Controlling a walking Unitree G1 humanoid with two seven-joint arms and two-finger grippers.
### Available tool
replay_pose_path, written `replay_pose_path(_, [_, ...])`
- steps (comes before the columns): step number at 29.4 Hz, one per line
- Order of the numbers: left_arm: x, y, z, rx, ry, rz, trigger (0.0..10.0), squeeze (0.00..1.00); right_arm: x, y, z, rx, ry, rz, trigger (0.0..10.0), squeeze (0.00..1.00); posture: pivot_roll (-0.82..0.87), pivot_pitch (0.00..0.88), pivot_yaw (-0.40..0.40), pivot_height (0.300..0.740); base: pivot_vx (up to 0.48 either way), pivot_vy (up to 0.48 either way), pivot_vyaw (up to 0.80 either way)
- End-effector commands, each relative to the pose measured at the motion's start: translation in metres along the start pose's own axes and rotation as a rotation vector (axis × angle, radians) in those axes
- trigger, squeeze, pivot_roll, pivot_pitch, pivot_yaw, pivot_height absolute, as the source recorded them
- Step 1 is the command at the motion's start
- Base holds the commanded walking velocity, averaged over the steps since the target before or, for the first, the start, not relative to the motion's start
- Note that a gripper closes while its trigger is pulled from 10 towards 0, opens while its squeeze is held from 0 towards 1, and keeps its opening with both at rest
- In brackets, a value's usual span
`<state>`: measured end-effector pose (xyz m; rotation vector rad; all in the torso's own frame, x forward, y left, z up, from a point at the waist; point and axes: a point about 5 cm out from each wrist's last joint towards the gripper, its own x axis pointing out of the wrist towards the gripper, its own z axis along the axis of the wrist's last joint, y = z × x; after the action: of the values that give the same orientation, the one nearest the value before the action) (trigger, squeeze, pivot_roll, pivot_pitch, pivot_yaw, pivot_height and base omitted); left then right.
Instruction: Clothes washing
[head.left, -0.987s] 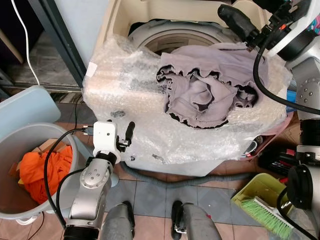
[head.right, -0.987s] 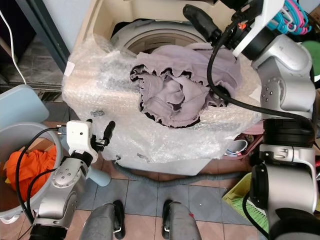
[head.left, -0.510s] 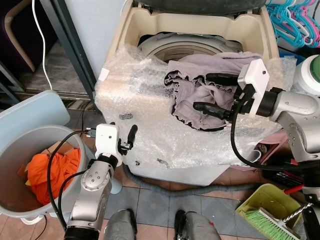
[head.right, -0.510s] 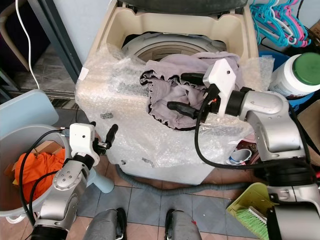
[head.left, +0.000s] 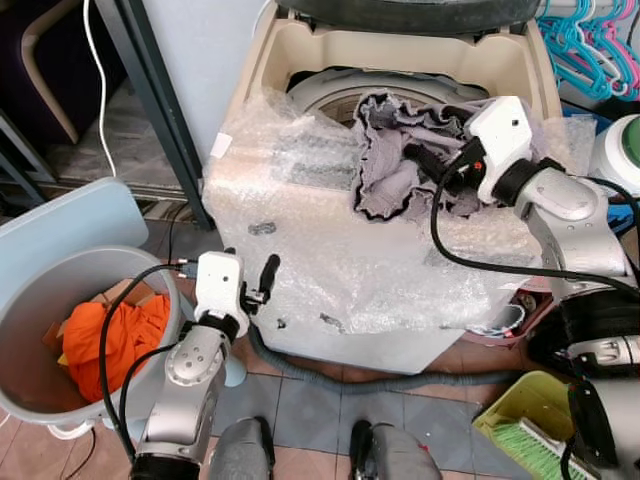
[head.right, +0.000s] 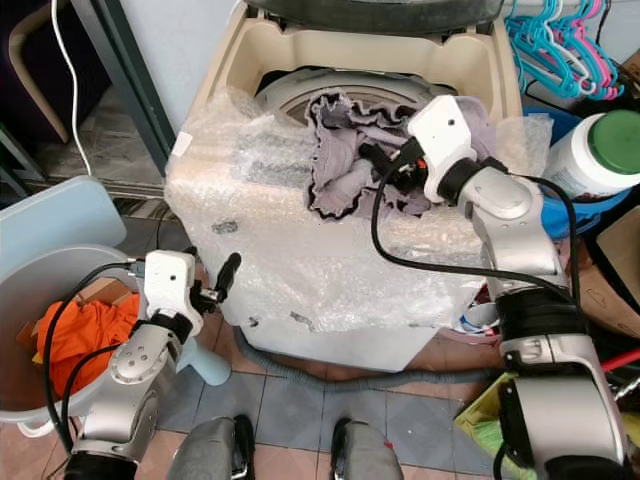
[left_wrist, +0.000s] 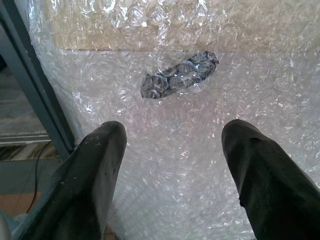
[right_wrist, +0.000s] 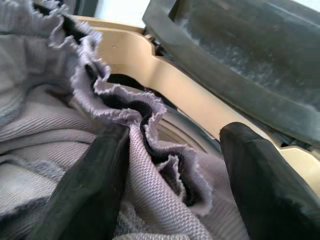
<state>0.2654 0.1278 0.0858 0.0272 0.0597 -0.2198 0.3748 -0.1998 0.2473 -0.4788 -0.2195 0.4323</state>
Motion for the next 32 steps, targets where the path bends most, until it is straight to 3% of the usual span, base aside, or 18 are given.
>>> replay_pose_path(1, [0.001, 0.002, -0.002, 0.008, 0.008, 0.007, 10.0, 0.0, 0.002, -0.017, 0.011, -0.037, -0.048, -0.129, 0.0, 0.0, -0.07, 0.097, 0.027, 0.74, 0.0, 0.0, 0.0])
replay_pose_path(2, [0.001, 0.002, -0.002, 0.008, 0.008, 0.007, 10.0, 0.0, 0.002, -0.017, 0.011, -0.037, -0.048, -0.129, 0.0, 0.0, -0.07, 0.097, 0.027, 0.74, 0.0, 0.0, 0.0])
replay_pose_path(4, [0.003, 0.003, -0.002, 0.015, 0.008, 0.009, 10.0, 0.0, 0.008, -0.031, 0.043, -0.042, -0.204, -0.226, 0.0, 0.0, -0.08, 0.096, 0.029, 0.74, 0.0, 0.0, 0.0])
replay_pose_path(7, [0.004, 0.005, -0.001, 0.022, 0.006, 0.014, 10.0, 0.0, 0.01, -0.041, 0.075, -0.054, -0.34, -0.293, 0.0, 0.0, -0.08, 0.096, 0.026, 0.74, 0.0, 0.0, 0.0])
replay_pose_path(11, [0.006, 0.006, -0.001, 0.025, 0.001, 0.023, 10.0, 0.0, 0.008, -0.047, 0.092, -0.083, -0.419, -0.323, 0.0, 0.0, -0.08, 0.1, 0.021, 0.74, 0.0, 0.0, 0.0])
replay_pose_path(12, [0.006, 0.005, 0.0, 0.025, -0.001, 0.025, 10.0, 0.0, 0.006, -0.047, 0.094, -0.097, -0.424, -0.319, 4.8, 0.0, -0.08, 0.101, 0.019, 0.74, 0.0, 0.0, 0.0])
replay_pose_path(14, [0.006, 0.005, 0.0, 0.024, -0.002, 0.027, 10.0, 0.0, 0.005, -0.047, 0.094, -0.1, -0.42, -0.287, 4.8, 0.0, -0.08, 0.101, 0.019, 0.74, 0.0, 0.0, 0.0])
replay_pose_path(15, [0.006, 0.005, 0.0, 0.023, -0.003, 0.028, 10.0, 0.0, 0.003, -0.045, 0.092, -0.092, -0.407, -0.219, 9.9, 0.0, -0.08, 0.103, 0.017, 0.74, 0.0, 0.0, 0.0])
replay_pose_path(16, [0.005, 0.004, -0.001, 0.019, -0.001, 0.031, 10.0, 0.0, -0.005, -0.043, 0.082, -0.081, -0.351, -0.076, 10.0, 0.27, -0.09, 0.106, 0.013, 0.74, 0.0, 0.0, 0.0])
replay_pose_path(17, [0.005, 0.004, -0.001, 0.019, -0.001, 0.031, 10.0, 0.0, -0.005, -0.043, 0.082, -0.081, -0.351, -0.076, 10.0, 0.27, -0.09, 0.106, 0.013, 0.74, 0.0, 0.0, 0.0])
replay_pose_path(18, [0.003, 0.004, -0.003, 0.015, 0.005, 0.031, 10.0, 0.0, -0.019, -0.043, 0.067, -0.057, -0.266, 0.066, 10.0, 1.0, -0.09, 0.107, 0.013, 0.74, 0.0, 0.0, 0.0])
replay_pose_path(20, [0.003, 0.004, -0.004, 0.014, 0.009, 0.03, 10.0, 0.0, -0.026, -0.043, 0.061, -0.04, -0.234, 0.12, 10.0, 1.0, -0.09, 0.107, 0.013, 0.74, 0.0, 0.0, 0.0])
replay_pose_path(22, [0.002, 0.004, -0.006, 0.013, 0.014, 0.026, 10.0, 0.0, -0.056, -0.051, 0.043, -0.001, -0.123, 0.239, 10.0, 1.0, -0.1, 0.109, 0.019, 0.74, 0.0, 0.0, 0.0])
replay_pose_path(26, [0.002, 0.004, -0.005, 0.013, 0.012, 0.022, 10.0, 0.0, -0.074, -0.06, 0.038, 0.003, -0.05, 0.28, 10.0, 1.0, -0.1, 0.11, 0.025, 0.74, 0.0, 0.0, 0.0])
replay_pose_path(28, [0.003, 0.004, -0.004, 0.014, 0.009, 0.019, 10.0, 0.0, -0.092, -0.07, 0.031, -0.008, 0.056, 0.326, 10.0, 1.0, -0.11, 0.11, 0.029, 0.74, 0.0, 0.0, 0.0])
replay_pose_path(32, [0.003, 0.005, -0.004, 0.013, 0.009, 0.019, 10.0, 0.0, -0.101, -0.074, 0.028, 0.015, 0.104, 0.346, 10.0, 1.0, -0.11, 0.109, 0.031, 0.74, 0.0, 0.0, 0.0])
